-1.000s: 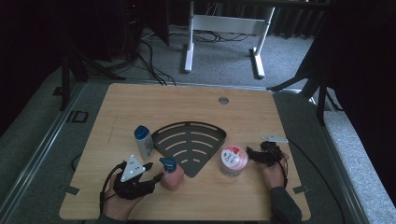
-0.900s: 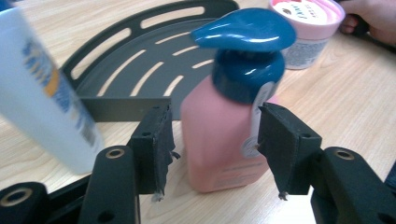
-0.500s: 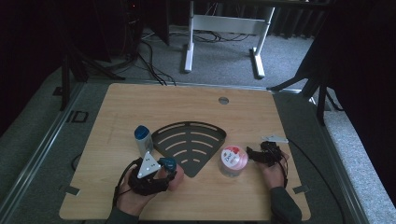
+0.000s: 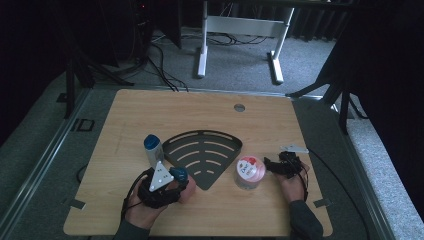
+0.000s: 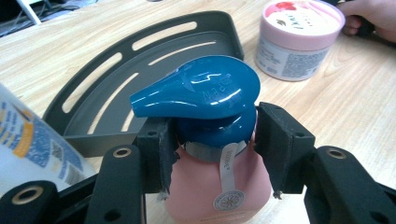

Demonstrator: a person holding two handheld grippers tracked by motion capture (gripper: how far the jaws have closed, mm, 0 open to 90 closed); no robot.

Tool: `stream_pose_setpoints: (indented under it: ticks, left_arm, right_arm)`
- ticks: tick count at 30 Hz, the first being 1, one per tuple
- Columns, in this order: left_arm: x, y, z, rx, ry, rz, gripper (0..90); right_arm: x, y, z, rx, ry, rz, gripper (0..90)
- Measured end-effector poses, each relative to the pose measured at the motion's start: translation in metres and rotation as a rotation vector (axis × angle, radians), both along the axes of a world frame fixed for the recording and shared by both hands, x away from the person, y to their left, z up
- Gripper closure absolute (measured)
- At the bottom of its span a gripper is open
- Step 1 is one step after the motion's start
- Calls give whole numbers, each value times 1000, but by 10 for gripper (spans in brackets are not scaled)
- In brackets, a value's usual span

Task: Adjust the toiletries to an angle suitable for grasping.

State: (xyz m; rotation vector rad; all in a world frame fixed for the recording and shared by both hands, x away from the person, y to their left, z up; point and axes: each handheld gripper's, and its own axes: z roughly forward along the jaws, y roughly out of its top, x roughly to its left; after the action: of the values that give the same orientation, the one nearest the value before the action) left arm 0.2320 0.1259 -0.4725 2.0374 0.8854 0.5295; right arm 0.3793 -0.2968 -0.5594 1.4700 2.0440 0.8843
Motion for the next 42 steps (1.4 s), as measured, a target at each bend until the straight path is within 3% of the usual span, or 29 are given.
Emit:
stream_pose_setpoints:
  ticks: [6,19,42]
  left_arm:
    - [5,14,0,-1,3,47,494]
    - [20,32,0,-1,0,84,495]
    - [35,46,-2,-12,-13,100,495]
  right_arm:
    - [0,0,0,0,1,0,210]
    - [0,0,0,-1,0,1,210]
    - [0,0,0,-1,0,1,210]
